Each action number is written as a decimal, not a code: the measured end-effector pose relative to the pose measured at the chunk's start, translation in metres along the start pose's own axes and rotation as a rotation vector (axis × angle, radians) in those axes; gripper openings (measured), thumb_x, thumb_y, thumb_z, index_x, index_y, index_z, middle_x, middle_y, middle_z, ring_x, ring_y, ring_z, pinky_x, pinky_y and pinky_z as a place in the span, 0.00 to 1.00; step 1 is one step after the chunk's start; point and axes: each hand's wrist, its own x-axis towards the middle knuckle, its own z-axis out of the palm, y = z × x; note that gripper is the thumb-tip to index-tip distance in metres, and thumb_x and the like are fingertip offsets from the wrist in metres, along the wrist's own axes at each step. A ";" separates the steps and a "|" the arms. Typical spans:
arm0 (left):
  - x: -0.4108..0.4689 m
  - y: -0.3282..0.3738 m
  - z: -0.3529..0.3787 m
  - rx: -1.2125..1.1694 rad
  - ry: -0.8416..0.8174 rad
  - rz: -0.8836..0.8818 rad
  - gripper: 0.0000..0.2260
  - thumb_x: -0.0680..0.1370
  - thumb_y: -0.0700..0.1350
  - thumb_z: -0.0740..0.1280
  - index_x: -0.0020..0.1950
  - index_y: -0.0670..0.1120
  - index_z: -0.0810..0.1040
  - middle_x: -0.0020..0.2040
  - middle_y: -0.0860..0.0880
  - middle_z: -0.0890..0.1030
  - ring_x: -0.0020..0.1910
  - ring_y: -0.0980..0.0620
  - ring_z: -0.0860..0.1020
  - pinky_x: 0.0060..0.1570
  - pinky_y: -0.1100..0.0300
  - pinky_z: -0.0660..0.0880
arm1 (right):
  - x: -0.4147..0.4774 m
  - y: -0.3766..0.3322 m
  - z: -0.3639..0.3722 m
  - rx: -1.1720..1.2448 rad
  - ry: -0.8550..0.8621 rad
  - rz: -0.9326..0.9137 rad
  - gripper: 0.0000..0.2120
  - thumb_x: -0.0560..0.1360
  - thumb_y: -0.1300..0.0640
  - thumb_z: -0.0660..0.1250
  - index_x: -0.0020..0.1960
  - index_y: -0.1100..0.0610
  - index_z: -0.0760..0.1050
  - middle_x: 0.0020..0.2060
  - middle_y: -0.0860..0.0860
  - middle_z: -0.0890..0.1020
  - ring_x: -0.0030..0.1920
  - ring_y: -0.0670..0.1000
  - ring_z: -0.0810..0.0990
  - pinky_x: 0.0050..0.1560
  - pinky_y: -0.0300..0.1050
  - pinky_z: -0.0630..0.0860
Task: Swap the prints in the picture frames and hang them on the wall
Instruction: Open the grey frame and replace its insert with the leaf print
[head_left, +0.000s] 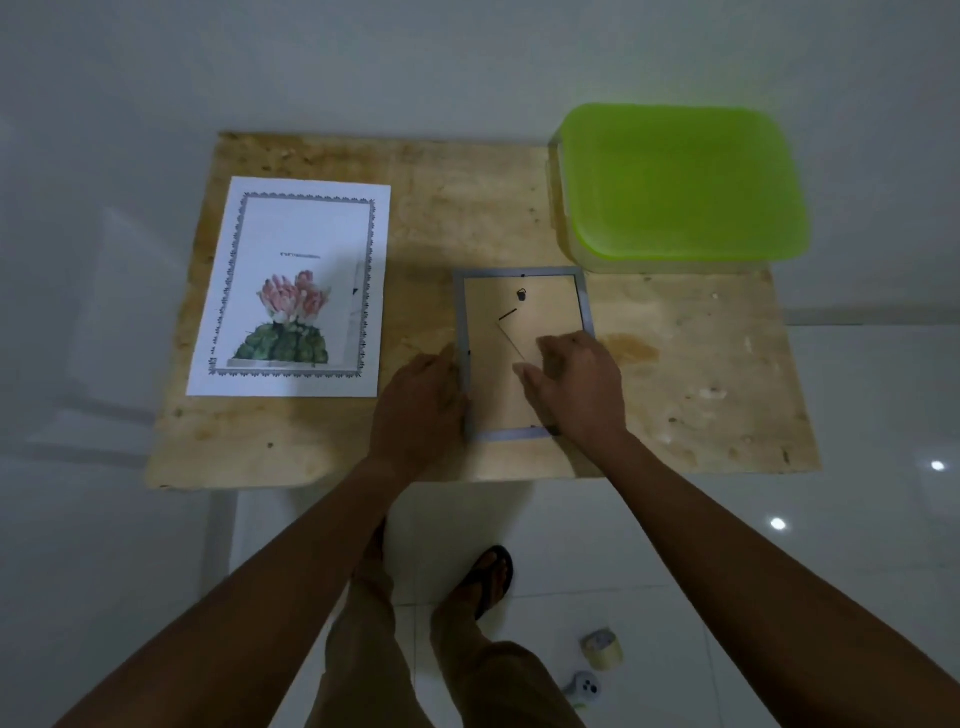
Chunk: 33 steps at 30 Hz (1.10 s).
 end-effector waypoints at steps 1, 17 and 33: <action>0.005 -0.002 -0.002 0.034 -0.011 0.020 0.23 0.78 0.45 0.69 0.71 0.42 0.71 0.60 0.42 0.77 0.56 0.42 0.76 0.52 0.48 0.76 | 0.004 -0.006 -0.001 -0.016 -0.012 0.016 0.14 0.73 0.51 0.73 0.51 0.61 0.83 0.44 0.59 0.81 0.46 0.59 0.80 0.44 0.48 0.75; 0.022 -0.020 -0.010 0.166 -0.186 0.165 0.27 0.79 0.52 0.67 0.77 0.48 0.66 0.61 0.44 0.72 0.53 0.46 0.75 0.47 0.52 0.76 | 0.031 -0.030 0.002 -0.009 -0.034 0.211 0.19 0.66 0.50 0.75 0.49 0.64 0.83 0.44 0.60 0.83 0.46 0.59 0.80 0.46 0.49 0.77; 0.026 -0.015 -0.016 0.165 -0.238 0.148 0.27 0.80 0.49 0.65 0.79 0.51 0.63 0.64 0.45 0.71 0.57 0.46 0.74 0.49 0.54 0.76 | 0.031 -0.040 -0.029 0.237 0.138 0.299 0.26 0.60 0.49 0.77 0.56 0.57 0.82 0.46 0.51 0.82 0.49 0.52 0.80 0.54 0.51 0.79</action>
